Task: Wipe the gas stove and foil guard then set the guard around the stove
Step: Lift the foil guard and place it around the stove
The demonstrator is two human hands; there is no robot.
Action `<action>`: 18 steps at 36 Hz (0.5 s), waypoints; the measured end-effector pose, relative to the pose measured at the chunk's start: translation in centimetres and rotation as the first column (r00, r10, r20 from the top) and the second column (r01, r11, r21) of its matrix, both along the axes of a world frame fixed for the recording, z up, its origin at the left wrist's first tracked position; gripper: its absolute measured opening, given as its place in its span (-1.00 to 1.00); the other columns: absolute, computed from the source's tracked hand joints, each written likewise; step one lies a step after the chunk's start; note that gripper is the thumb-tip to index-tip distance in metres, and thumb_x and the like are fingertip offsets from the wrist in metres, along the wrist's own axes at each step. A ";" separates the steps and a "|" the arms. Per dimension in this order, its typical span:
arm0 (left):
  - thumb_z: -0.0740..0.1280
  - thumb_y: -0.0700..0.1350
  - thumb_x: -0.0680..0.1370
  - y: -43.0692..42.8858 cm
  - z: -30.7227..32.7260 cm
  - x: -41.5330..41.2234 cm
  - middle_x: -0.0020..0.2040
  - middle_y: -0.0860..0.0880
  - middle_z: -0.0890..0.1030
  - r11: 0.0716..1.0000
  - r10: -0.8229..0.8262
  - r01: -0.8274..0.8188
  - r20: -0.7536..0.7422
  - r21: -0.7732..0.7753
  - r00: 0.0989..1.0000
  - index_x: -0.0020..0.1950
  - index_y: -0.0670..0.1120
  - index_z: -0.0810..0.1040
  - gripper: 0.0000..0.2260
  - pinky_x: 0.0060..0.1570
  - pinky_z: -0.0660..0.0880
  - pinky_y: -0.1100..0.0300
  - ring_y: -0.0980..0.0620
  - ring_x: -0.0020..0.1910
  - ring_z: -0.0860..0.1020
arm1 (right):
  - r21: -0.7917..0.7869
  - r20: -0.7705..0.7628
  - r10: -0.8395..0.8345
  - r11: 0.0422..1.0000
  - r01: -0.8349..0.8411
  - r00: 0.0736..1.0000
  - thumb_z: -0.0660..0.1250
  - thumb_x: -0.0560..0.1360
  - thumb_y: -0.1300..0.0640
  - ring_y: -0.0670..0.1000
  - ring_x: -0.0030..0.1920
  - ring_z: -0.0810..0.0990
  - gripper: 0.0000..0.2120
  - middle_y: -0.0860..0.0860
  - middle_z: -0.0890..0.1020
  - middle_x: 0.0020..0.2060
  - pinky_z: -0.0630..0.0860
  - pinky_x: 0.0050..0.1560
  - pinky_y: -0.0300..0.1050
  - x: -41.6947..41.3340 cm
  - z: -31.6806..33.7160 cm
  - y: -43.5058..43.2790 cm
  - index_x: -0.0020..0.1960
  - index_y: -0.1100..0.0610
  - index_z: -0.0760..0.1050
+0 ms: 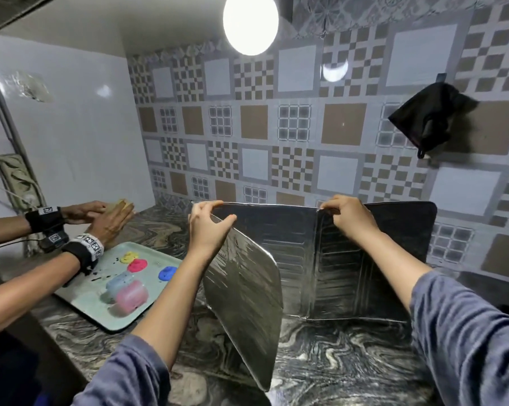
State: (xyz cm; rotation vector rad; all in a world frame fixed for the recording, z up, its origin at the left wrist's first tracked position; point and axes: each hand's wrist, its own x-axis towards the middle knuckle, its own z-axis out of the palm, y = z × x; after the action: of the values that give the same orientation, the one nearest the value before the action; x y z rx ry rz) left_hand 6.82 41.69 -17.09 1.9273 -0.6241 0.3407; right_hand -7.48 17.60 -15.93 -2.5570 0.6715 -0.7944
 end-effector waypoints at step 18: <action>0.30 -0.22 0.49 -4.2 -1.0 4.2 0.41 -0.17 0.30 0.970 -0.053 -0.023 -0.308 -0.240 0.950 0.43 -0.17 0.25 -0.48 0.25 0.25 0.16 -0.10 0.36 0.32 | -0.027 -0.029 0.234 0.972 -0.235 0.972 0.25 0.53 0.20 0.04 0.27 0.46 -0.63 0.04 0.53 0.25 0.37 0.33 0.04 1.1 -0.4 -3.1 0.33 0.06 0.42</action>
State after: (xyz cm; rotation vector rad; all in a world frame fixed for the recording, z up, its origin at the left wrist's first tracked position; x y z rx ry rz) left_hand 10.98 37.49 -18.07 1.6938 -0.3685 0.0903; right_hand -6.37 14.49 -16.34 -2.6151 0.3570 -0.6972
